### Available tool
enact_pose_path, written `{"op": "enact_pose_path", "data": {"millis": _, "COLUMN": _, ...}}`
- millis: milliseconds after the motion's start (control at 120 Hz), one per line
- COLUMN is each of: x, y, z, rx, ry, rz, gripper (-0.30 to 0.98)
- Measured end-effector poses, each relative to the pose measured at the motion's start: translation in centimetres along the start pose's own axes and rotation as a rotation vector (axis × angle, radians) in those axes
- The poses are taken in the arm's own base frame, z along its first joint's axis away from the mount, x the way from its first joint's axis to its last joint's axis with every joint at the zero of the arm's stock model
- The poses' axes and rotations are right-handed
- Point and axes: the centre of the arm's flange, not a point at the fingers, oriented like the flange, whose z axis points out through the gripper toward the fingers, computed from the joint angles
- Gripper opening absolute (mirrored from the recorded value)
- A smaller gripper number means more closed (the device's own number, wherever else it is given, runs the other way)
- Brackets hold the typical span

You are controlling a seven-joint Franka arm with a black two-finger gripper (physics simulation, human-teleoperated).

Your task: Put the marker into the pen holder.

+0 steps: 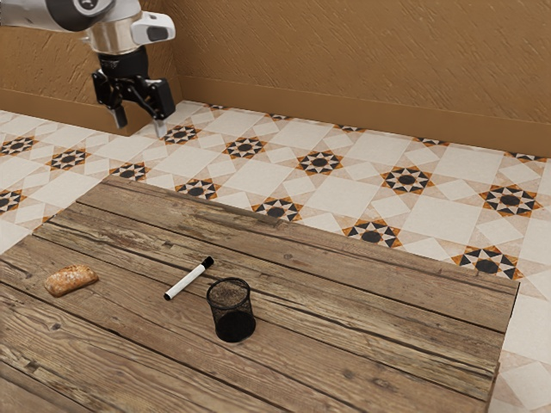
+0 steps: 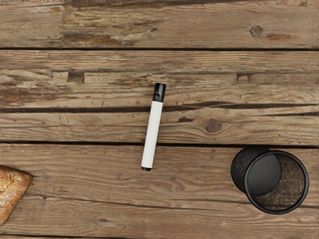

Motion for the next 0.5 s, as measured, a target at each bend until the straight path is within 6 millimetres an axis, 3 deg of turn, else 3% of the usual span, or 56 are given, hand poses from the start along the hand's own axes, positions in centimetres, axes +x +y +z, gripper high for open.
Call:
{"op": "enact_pose_path", "data": {"millis": 275, "x": 0.0, "y": 0.4, "z": -0.1, "rx": -0.002, "ry": 0.001, "rz": 0.008, "gripper": 0.69}}
{"op": "enact_pose_path", "data": {"millis": 442, "x": 0.0, "y": 0.4, "z": -1.1, "rx": 0.008, "ry": 0.027, "rz": 0.006, "gripper": 0.69}}
{"op": "enact_pose_path", "data": {"millis": 475, "x": 0.1, "y": 0.8, "z": -0.2, "rx": 0.013, "ry": 0.016, "rz": 0.013, "gripper": 0.69}}
{"op": "enact_pose_path", "data": {"millis": 500, "x": 0.1, "y": 1.2, "z": 1.7, "rx": 0.015, "ry": -0.013, "rz": 0.022, "gripper": 0.69}}
